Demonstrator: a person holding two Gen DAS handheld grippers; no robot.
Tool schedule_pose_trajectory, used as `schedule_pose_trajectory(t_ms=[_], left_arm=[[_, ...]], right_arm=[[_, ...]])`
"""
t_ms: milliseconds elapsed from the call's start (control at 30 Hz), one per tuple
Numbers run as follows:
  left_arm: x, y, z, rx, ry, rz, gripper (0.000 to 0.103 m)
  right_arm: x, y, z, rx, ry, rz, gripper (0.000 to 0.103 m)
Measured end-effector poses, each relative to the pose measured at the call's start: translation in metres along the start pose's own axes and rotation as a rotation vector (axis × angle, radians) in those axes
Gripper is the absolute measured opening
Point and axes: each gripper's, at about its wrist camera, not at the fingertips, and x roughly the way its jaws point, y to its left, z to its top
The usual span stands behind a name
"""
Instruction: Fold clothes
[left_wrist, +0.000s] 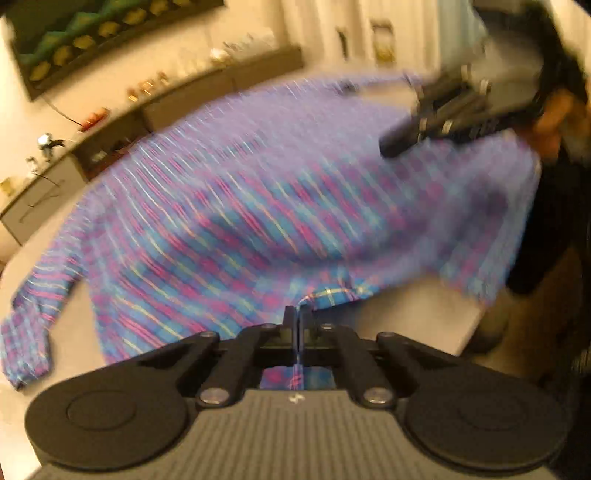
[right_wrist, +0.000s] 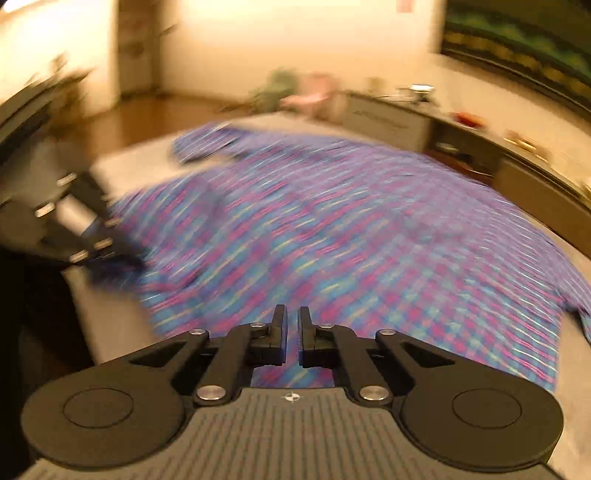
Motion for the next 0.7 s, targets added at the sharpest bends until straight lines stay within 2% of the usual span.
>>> schedule_pose_trajectory(t_ms=[100, 167, 267, 333, 367, 400, 433, 467, 500, 533, 633, 667, 700], left_arm=[[-0.009, 0.019, 0.030, -0.086, -0.052, 0.030, 0.000], [-0.014, 0.030, 0.045, -0.127, -0.062, 0.049, 0.000], [-0.021, 0.043, 0.065, -0.157, -0.063, 0.074, 0.000], [-0.022, 0.048, 0.075, -0.152, -0.058, 0.086, 0.000], [-0.024, 0.049, 0.079, -0.146, -0.058, 0.088, 0.000], [-0.026, 0.049, 0.082, -0.139, -0.059, 0.088, 0.000], [-0.028, 0.048, 0.085, -0.130, -0.061, 0.087, 0.000], [-0.028, 0.046, 0.086, -0.119, -0.061, 0.087, 0.000], [-0.028, 0.043, 0.088, -0.108, -0.062, 0.091, 0.000], [-0.029, 0.041, 0.089, -0.098, -0.063, 0.095, 0.000], [-0.027, 0.040, 0.088, -0.085, -0.065, 0.096, 0.000], [-0.027, 0.041, 0.088, -0.082, -0.065, 0.099, 0.001], [-0.028, 0.042, 0.088, -0.081, -0.066, 0.103, 0.001]], right_arm=[[-0.001, -0.011, 0.004, 0.036, -0.057, -0.160, 0.006], [-0.017, 0.002, 0.002, -0.003, -0.137, -0.185, 0.007], [-0.056, 0.052, -0.005, -0.143, -0.278, -0.024, 0.007], [-0.055, 0.091, -0.015, -0.265, -0.256, 0.072, 0.008], [-0.050, 0.110, -0.020, -0.329, -0.232, 0.112, 0.012], [-0.041, 0.127, -0.026, -0.397, -0.201, 0.132, 0.023], [-0.024, 0.139, -0.031, -0.465, -0.161, 0.113, 0.033], [-0.009, 0.145, -0.033, -0.513, -0.132, 0.084, 0.053], [0.009, 0.148, -0.035, -0.550, -0.112, 0.053, 0.065], [0.025, 0.150, -0.035, -0.574, -0.095, 0.031, 0.068], [0.068, 0.151, -0.029, -0.556, -0.063, 0.028, 0.068], [0.079, 0.150, -0.027, -0.520, -0.051, 0.041, 0.060], [0.086, 0.148, -0.019, -0.471, -0.018, 0.048, 0.021]])
